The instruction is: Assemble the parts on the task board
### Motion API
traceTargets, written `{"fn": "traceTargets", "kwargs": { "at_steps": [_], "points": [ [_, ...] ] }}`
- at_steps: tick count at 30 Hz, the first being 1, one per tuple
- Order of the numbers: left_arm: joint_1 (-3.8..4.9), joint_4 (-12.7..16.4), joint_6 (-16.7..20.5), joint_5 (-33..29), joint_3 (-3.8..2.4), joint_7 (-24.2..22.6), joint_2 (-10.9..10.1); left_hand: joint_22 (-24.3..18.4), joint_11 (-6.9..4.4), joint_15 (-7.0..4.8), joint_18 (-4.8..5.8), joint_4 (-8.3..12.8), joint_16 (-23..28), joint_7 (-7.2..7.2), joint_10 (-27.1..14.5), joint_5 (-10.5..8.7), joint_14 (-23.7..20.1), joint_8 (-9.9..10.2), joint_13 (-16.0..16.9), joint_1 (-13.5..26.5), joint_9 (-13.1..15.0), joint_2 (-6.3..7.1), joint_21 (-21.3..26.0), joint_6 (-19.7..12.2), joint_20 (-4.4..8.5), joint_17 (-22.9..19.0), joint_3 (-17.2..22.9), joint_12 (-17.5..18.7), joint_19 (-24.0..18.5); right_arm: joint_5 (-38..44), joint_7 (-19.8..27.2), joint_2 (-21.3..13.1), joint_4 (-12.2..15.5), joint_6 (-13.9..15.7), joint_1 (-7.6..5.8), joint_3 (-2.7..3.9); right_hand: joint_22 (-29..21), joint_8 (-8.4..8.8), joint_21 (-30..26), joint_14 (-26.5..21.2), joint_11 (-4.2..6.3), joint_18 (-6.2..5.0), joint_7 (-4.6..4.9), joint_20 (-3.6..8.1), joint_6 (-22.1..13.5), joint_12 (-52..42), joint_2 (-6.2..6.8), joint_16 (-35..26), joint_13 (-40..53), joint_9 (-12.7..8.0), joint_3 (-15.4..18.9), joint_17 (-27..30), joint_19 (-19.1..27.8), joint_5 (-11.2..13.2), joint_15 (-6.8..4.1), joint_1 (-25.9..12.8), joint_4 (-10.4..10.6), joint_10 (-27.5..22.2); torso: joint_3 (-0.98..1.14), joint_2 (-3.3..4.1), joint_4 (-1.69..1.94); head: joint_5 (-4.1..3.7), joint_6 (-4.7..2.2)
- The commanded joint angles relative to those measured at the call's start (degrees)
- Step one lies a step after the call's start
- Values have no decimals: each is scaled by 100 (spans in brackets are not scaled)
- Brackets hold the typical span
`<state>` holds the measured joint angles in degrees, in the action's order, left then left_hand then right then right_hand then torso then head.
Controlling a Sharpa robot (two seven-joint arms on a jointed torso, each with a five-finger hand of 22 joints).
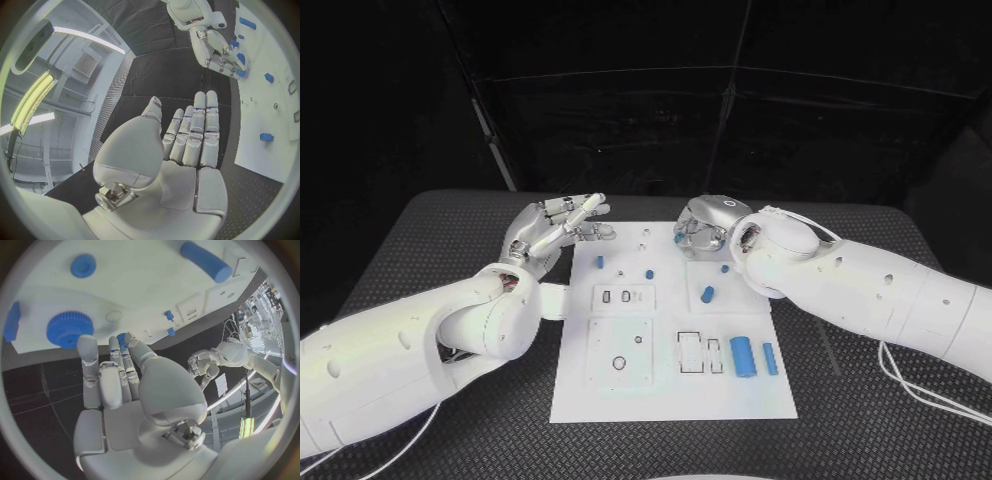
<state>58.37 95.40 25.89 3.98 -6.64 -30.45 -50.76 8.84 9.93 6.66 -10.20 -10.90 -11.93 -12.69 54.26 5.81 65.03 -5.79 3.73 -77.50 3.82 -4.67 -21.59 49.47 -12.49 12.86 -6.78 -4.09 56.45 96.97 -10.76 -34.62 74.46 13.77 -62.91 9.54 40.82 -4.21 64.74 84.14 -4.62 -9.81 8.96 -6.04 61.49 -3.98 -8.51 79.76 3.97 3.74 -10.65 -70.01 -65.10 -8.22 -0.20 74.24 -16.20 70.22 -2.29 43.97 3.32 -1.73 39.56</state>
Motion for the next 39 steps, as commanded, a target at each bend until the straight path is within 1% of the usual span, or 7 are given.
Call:
{"fn": "traceTargets", "kwargs": {
  "at_steps": [1,8,18,20,25,30,39],
  "points": [
    [7,13,-71,34,-5,-32,2,-9,41,3,-26,5,34,-52,-14,19,22,22,-7,40,-8,-28,-30,0,-15,5,-15,18,43,4,-42,144,-165,623,-68,5,6,15,36,246,-1,80,1,10,37,9,65,20,1,11,-31,-8,37,-37,14,-4,3,54,-1,16,9,14,-27],
    [7,14,-78,34,-5,-31,13,-11,41,6,-24,10,44,-51,-14,19,12,25,-7,35,-7,-29,-27,2,-16,8,-15,21,40,-6,59,514,-563,724,-144,4,30,28,70,247,-6,82,5,4,44,13,142,39,-1,9,-194,-21,46,-34,18,-74,28,50,-6,29,13,34,-36],
    [8,13,-90,34,-6,-17,28,-12,41,7,-24,13,51,-51,-14,19,6,28,-6,32,-7,-30,-25,2,-17,10,-16,23,37,-57,160,895,-906,575,-202,4,45,34,93,245,-10,83,8,-2,45,14,202,48,-1,9,-325,-18,55,-24,23,-146,67,46,-21,66,32,44,-44],
    [8,16,-92,34,-6,-16,29,-12,41,7,-24,13,51,-51,-14,19,6,28,-6,32,-7,-30,-25,2,-17,10,-16,23,37,-65,170,928,-935,505,-206,4,40,34,92,245,-10,82,8,-3,46,13,209,49,0,9,-336,-19,60,-23,23,-154,72,47,-25,70,37,45,-34],
    [9,16,-93,34,-6,-14,28,-12,41,7,-24,13,51,-51,-14,19,6,28,-6,32,-7,-30,-25,2,-17,10,-16,23,37,-74,191,951,-955,335,-210,4,47,32,99,245,-9,83,6,-4,51,11,231,53,1,10,-362,-20,60,-17,24,-179,86,52,-7,69,25,72,-9],
    [9,7,-91,34,-7,-11,20,-12,41,7,-24,13,51,-51,-14,19,6,28,-6,32,-7,-30,-25,2,-17,10,-16,23,37,-77,212,944,-951,186,-211,4,45,30,101,245,-8,82,4,-5,57,9,251,55,2,12,-380,-21,63,-12,23,-198,97,56,-3,77,15,74,-6],
    [10,8,-93,34,-7,-7,19,-12,41,7,-24,13,51,-51,-14,19,6,28,-6,32,-7,-30,-25,2,-17,10,-16,23,37,-85,238,983,-982,83,-211,3,42,31,104,242,-5,80,0,-5,62,7,307,55,3,12,-418,-11,72,-14,22,-246,127,63,-8,84,30,58,-3]
  ]
}}
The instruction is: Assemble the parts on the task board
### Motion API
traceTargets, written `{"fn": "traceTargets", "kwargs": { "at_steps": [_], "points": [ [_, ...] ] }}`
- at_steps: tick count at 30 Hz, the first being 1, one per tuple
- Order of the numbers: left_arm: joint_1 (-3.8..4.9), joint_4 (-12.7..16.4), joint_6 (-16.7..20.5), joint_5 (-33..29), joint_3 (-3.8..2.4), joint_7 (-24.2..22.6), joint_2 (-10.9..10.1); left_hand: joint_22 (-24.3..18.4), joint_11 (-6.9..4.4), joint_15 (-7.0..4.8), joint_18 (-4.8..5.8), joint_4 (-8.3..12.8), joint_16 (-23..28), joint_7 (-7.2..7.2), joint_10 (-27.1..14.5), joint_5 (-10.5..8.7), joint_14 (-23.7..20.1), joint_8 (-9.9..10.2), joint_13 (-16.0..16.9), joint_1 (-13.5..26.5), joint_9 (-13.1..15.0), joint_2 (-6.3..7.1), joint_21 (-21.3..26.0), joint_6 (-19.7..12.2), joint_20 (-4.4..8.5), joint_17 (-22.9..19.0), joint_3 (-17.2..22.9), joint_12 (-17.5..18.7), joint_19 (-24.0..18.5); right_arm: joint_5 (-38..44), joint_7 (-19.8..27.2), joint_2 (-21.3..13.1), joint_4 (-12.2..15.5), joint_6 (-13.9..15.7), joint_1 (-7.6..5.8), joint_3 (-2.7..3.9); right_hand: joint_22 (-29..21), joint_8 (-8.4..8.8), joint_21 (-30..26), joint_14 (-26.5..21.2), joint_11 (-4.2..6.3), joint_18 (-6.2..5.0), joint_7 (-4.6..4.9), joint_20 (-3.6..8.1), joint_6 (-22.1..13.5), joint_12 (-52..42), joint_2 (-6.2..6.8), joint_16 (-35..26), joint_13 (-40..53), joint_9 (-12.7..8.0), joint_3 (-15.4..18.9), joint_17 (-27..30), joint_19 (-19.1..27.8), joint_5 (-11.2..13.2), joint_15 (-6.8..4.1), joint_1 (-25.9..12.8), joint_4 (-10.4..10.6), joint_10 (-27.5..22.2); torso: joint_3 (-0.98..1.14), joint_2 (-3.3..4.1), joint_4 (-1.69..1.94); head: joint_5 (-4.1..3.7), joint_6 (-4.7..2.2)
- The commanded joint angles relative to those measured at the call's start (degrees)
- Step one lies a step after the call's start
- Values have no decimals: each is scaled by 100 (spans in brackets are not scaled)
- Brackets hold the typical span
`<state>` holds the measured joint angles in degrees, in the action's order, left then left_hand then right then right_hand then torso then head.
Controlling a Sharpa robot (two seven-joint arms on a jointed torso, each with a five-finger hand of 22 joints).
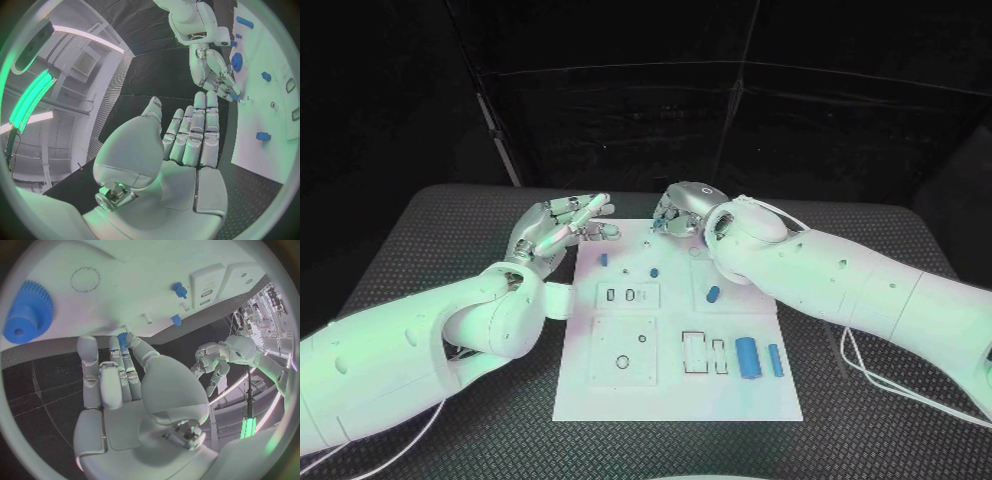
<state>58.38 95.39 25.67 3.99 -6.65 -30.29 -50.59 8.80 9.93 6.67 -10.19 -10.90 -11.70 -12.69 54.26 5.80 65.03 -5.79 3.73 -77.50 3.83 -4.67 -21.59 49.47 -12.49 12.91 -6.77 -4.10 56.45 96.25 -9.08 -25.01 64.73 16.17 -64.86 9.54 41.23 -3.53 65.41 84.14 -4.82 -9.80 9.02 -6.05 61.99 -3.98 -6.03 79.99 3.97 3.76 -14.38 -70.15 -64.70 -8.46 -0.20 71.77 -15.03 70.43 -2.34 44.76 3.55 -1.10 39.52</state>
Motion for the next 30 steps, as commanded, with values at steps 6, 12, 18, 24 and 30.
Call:
{"fn": "traceTargets", "kwargs": {
  "at_steps": [6,12,18,24,30],
  "points": [
    [8,14,-73,34,-6,-23,6,-11,44,10,-23,17,39,-53,-16,19,-2,34,-7,28,-7,-33,-22,2,-18,11,-18,28,34,-14,94,113,-113,-186,-16,2,-1,-36,37,241,15,80,-6,-5,10,8,71,30,3,9,-54,6,35,10,22,-8,16,42,-3,13,12,-3,-5],
    [9,15,-71,34,-7,-17,4,-11,44,10,-23,17,39,-53,-16,19,-2,34,-7,28,-7,-33,-22,2,-18,11,-18,28,34,-14,115,166,-159,-186,-16,1,-1,-36,37,241,15,80,-6,-5,10,8,71,30,3,9,-54,6,35,10,22,-8,16,42,-1,18,11,15,7],
    [10,14,-71,34,-7,-13,-1,-11,44,10,-23,17,39,-53,-16,19,-2,34,-7,28,-7,-33,-22,2,-18,11,-18,28,34,-14,129,204,-193,-215,-16,0,-10,-31,34,240,14,78,-4,-5,3,13,90,31,2,8,-74,9,42,8,23,-21,26,34,-3,20,4,29,11],
    [11,14,-73,34,-7,-10,-2,-13,45,11,-23,21,46,-55,-20,19,-6,38,-8,24,-7,-35,-19,0,-18,14,-18,31,31,-14,108,229,-226,-310,-16,-2,-26,-20,31,234,-8,77,14,-16,-37,35,171,28,-12,3,-161,28,65,37,41,-64,67,-52,3,25,6,28,18],
    [11,11,-77,34,-7,-5,-5,-13,45,11,-23,21,46,-55,-20,19,-6,38,-8,24,-7,-35,-19,0,-18,14,-18,31,31,-14,55,233,-259,-257,-17,-3,-302,9,-117,191,-177,43,156,-111,-642,47,462,-33,-44,-28,-213,165,256,104,179,-200,169,-686,6,29,-1,26,18]
  ]
}}
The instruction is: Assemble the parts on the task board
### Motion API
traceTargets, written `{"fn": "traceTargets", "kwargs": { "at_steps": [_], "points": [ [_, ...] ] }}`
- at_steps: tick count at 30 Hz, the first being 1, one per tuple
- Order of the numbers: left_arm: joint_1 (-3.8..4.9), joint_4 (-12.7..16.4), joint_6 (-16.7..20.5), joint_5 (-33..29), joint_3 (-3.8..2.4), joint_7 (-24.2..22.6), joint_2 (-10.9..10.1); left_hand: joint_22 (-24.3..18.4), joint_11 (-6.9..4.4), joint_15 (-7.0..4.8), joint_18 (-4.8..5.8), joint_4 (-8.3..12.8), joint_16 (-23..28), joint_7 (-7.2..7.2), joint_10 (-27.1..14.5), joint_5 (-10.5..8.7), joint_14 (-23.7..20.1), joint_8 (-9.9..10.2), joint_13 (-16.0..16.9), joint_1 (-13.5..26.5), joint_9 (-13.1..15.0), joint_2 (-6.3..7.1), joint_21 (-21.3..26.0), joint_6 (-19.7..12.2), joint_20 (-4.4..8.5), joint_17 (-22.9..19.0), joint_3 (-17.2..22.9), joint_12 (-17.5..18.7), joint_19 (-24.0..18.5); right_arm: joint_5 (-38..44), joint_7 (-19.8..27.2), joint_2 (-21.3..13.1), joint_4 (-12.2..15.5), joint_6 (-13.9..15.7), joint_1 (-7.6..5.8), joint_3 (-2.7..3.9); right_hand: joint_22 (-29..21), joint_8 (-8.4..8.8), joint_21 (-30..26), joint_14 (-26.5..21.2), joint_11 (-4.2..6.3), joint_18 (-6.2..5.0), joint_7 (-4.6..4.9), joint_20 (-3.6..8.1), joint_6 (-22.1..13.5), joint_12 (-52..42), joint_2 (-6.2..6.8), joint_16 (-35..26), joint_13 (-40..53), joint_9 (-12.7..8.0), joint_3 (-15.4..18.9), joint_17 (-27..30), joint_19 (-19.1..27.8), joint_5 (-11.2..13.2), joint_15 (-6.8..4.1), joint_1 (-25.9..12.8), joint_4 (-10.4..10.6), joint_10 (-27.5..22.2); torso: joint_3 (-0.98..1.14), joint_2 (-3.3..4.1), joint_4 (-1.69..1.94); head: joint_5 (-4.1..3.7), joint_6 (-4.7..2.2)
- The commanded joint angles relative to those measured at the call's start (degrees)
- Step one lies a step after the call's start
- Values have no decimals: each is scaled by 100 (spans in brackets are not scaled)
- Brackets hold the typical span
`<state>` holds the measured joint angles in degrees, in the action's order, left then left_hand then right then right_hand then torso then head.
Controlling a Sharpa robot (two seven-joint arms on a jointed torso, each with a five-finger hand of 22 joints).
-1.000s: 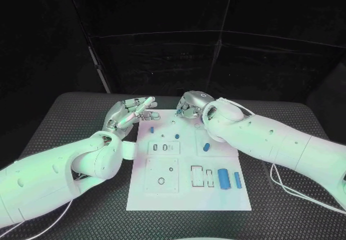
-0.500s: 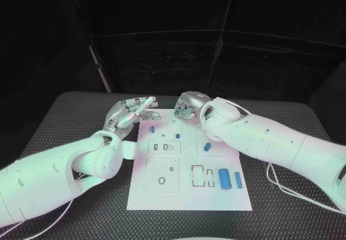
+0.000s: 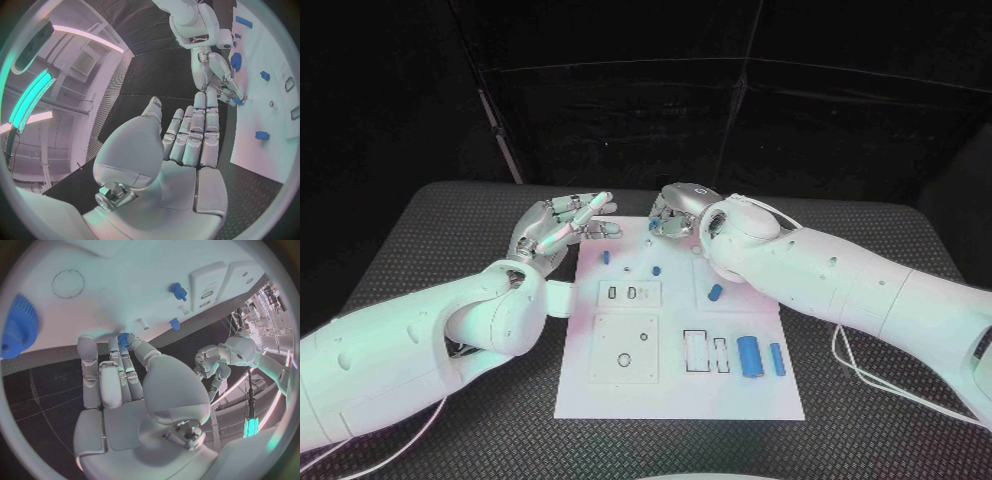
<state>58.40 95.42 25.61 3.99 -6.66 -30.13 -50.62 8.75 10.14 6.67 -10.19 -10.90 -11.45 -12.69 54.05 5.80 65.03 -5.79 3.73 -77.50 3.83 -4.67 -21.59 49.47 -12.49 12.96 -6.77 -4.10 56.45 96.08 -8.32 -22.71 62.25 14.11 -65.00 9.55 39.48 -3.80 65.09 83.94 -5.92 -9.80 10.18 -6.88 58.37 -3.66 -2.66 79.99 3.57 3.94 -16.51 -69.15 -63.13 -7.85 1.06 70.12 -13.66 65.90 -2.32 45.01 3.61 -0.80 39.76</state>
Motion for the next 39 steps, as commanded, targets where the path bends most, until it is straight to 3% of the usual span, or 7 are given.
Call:
{"fn": "traceTargets", "kwargs": {
  "at_steps": [1,4,7,20,26,32,39],
  "points": [
    [10,8,-71,33,-6,-20,-4,-8,25,11,-23,21,21,-55,1,19,-6,38,-8,24,-7,-35,-20,0,-18,9,-18,31,32,3,-19,1,-13,-10,-3,-4,-270,29,-170,185,-92,13,48,-57,-495,3,190,-77,1,-41,25,150,193,51,75,-33,56,-412,4,4,-7,-4,-6],
    [10,6,-72,33,-6,-17,-7,-8,25,11,-23,21,21,-55,1,19,-6,38,-8,24,-7,-35,-20,0,-18,9,-18,31,32,3,-9,-22,15,165,-3,-5,-773,61,-488,68,-121,-73,-91,-105,-1685,-31,347,-277,13,-70,174,504,519,55,99,43,137,-999,6,5,-8,-3,-18],
    [10,2,-76,33,-6,-12,-13,-10,27,13,-22,26,28,-57,-4,20,-10,44,-8,20,-8,-38,-17,-2,-19,14,-18,35,29,3,6,-97,121,368,-2,-5,-828,68,-535,55,-137,-82,-149,-121,-1907,-113,407,-304,29,-69,283,557,536,46,114,118,219,-1140,10,4,-5,-1,-19],
    [10,-10,-96,33,-6,-4,-59,-13,30,16,-21,30,39,-60,-16,20,-16,55,-10,16,-9,-42,-13,-10,-21,20,-20,42,25,-732,-1,-1270,1188,766,2,0,-536,-218,-346,149,-37,-27,25,-64,-595,-866,414,-183,153,72,446,371,234,-198,39,237,574,-462,35,-22,-70,-30,-71],
    [9,-23,-104,33,-5,10,-67,-14,31,17,-21,31,41,-61,-18,20,-17,57,-10,15,-9,-42,-12,-12,-21,22,-20,43,24,-1538,-184,-1884,1432,320,1,2,146,-195,88,320,283,90,-176,156,-556,-2007,716,216,820,27,687,-339,-237,-444,-214,136,781,976,62,-49,-124,-51,-84],
    [9,-43,-114,32,-5,22,-46,-14,31,17,-21,31,41,-61,-18,20,-17,57,-10,15,-9,-42,-12,-12,-21,22,-20,43,24,-1832,-530,-2173,1446,-334,-1,2,900,-348,540,448,195,213,-131,164,-985,-5740,940,663,4799,17,1386,-1204,-671,-531,-135,378,1689,996,70,-42,-122,-77,-101],
    [8,-65,-125,32,-5,32,-19,-16,32,18,-21,33,46,-60,-21,19,-19,61,-10,14,-9,-44,-10,-14,-22,25,-21,44,23,-1787,-645,-2047,1258,-582,-1,1,1089,-584,680,463,105,252,-12,45,-1262,-6782,1027,747,6034,19,1659,-1370,-726,-544,-65,848,2481,1007,57,-39,-105,-86,-99]
  ]
}}
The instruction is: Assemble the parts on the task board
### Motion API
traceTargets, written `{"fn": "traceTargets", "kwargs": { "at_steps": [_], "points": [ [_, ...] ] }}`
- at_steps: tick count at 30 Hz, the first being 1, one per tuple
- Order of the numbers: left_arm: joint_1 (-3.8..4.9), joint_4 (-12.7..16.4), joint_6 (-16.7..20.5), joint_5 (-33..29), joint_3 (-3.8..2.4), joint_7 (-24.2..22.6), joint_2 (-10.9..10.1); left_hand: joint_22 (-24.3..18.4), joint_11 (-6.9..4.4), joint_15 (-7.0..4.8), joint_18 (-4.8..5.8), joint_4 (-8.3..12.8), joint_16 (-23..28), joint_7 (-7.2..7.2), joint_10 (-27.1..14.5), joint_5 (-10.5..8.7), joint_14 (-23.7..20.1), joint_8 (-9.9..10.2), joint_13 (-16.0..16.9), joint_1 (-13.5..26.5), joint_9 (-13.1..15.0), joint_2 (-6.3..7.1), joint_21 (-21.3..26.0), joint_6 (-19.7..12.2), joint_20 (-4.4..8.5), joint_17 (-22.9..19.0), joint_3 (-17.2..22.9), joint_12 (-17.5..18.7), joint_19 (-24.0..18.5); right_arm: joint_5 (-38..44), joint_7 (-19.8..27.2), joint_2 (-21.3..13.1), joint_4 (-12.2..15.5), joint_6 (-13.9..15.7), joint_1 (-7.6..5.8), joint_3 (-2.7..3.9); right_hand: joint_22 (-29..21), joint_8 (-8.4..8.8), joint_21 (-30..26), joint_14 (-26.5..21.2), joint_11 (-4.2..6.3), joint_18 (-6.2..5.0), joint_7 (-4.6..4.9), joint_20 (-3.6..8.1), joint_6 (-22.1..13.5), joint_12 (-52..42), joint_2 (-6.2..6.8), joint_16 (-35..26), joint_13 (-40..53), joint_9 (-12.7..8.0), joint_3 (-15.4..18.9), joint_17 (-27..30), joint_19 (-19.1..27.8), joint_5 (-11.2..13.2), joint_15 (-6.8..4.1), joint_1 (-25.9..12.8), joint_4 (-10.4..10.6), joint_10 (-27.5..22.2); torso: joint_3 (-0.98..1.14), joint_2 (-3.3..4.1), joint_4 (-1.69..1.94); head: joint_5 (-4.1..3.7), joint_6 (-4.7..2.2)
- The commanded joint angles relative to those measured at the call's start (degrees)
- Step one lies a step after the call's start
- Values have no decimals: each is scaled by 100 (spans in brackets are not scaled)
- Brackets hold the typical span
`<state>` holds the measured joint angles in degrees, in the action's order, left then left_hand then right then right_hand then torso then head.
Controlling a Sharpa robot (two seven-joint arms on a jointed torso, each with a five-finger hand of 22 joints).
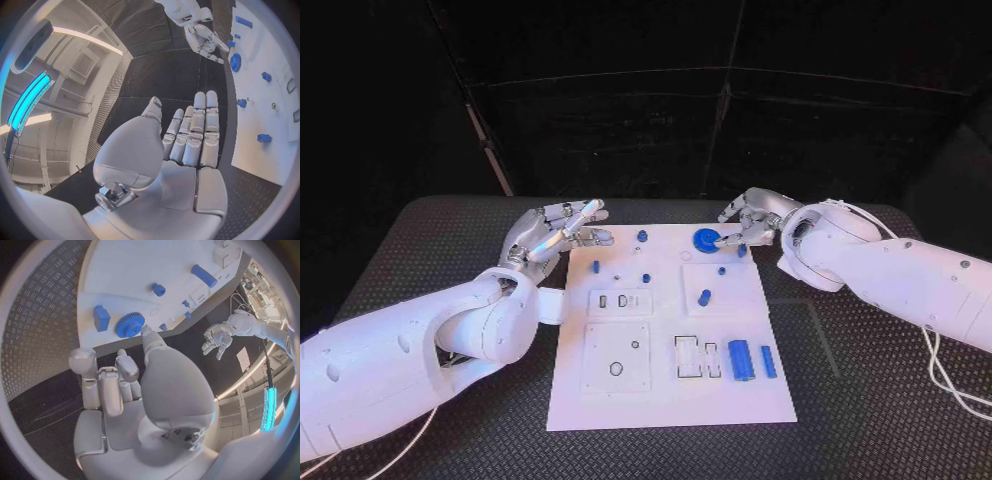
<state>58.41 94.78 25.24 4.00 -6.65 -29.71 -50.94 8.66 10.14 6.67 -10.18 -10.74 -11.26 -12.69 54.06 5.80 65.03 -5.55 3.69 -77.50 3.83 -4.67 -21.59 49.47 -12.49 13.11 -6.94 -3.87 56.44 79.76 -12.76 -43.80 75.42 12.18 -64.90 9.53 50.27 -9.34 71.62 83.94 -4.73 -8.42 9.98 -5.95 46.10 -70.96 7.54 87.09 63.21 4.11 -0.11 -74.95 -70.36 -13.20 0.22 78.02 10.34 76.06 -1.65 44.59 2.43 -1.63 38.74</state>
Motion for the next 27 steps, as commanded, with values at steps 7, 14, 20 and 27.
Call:
{"fn": "traceTargets", "kwargs": {
  "at_steps": [7,14,20,27],
  "points": [
    [8,-8,-90,31,-5,-4,22,-7,32,18,-22,17,26,-60,-21,19,-19,38,-6,14,-9,-44,-10,-14,-22,10,-5,21,23,-47,-214,238,-198,-562,-11,4,65,-147,65,472,-9,119,-3,-54,12,-321,-45,59,429,15,21,-841,-19,-30,21,186,196,148,-21,7,17,3,20],
    [7,-13,-93,31,-5,-2,25,-7,32,18,-22,17,26,-60,-21,19,-19,38,-6,14,-9,-44,-10,-14,-22,10,-5,21,23,133,-202,374,-287,-495,-10,4,139,-222,111,480,3,131,-19,-49,74,-521,-131,77,696,18,2,-883,-51,-38,13,253,217,278,-14,1,4,15,33],
    [7,-20,-96,31,-5,-1,26,-7,32,18,-22,17,26,-60,-21,19,-19,38,-6,14,-9,-44,-10,-14,-22,10,-5,21,23,254,-151,417,-289,-319,-10,4,282,-279,194,492,14,155,-33,-41,138,-784,-204,100,1051,13,-1,-939,-123,-83,4,288,204,468,-10,1,6,22,37],
    [7,-28,-98,31,-5,4,28,-7,32,18,-22,17,26,-60,-21,19,-19,38,-6,14,-9,-44,-10,-14,-22,10,-5,21,23,388,-121,427,-250,-203,-10,4,392,-347,263,500,32,173,-56,-31,260,-983,-275,116,1325,15,-9,-979,-178,-95,-8,335,153,614,-7,1,0,23,34]
  ]
}}
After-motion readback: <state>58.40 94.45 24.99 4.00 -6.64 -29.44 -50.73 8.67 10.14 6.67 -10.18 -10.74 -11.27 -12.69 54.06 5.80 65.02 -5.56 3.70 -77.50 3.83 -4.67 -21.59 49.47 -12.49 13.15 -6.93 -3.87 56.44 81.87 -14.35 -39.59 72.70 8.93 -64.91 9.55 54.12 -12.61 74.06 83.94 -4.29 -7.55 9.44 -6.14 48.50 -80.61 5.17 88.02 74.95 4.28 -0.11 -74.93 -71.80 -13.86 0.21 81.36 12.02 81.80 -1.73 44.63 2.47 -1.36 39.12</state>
